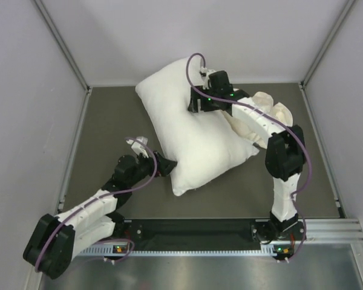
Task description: Put the pillow into the pillowcase
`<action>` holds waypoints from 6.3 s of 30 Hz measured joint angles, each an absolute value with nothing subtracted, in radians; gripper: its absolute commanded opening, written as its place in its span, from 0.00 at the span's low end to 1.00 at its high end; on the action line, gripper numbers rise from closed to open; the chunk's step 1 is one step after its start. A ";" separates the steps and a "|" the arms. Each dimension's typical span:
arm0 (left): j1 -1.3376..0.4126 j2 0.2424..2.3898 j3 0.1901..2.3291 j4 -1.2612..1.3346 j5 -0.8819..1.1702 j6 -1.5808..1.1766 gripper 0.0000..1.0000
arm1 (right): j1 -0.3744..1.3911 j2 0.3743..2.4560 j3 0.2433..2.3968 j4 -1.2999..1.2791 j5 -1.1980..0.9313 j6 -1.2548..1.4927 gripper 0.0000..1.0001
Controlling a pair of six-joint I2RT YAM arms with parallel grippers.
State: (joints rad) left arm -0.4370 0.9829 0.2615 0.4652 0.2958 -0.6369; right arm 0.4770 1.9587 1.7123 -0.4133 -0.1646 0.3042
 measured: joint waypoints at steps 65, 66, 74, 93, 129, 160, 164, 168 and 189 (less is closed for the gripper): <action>-0.640 0.873 0.716 -0.318 -0.345 -0.539 0.95 | 0.570 1.904 1.547 -0.394 0.020 0.479 0.93; -0.640 0.873 0.714 -0.318 -0.345 -0.539 0.95 | 0.588 1.925 1.594 -0.413 0.011 0.468 0.96; -0.640 0.987 0.708 -0.258 -0.295 -0.522 0.97 | 0.596 1.738 1.497 -0.467 0.009 0.392 1.00; -0.643 1.131 0.743 -0.223 -0.252 -0.544 0.96 | 0.328 1.674 1.339 -0.525 0.263 0.280 0.24; -0.865 1.399 1.066 -0.308 -0.112 -0.524 0.96 | 0.522 0.869 1.011 -0.809 0.367 0.495 0.93; -0.910 1.208 0.863 -0.432 -0.351 -0.600 0.99 | 0.449 1.345 0.803 -0.429 0.215 0.445 0.85; -0.856 1.103 0.876 -0.489 -0.356 -0.591 0.99 | 0.455 1.315 0.876 -0.457 0.215 0.440 0.91; -0.683 1.066 0.889 -0.514 -0.318 -0.569 0.99 | 0.467 1.301 1.016 -0.458 0.204 0.428 0.95; 0.173 1.526 1.049 -0.166 0.329 -0.711 0.99 | 0.498 1.297 1.108 -0.465 0.127 0.393 0.96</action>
State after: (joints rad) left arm 0.1730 1.5257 1.0492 -0.1661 0.3286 -0.7109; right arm 0.4976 1.2968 1.1080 -0.4652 0.1272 0.3935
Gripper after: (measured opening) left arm 0.991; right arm 0.957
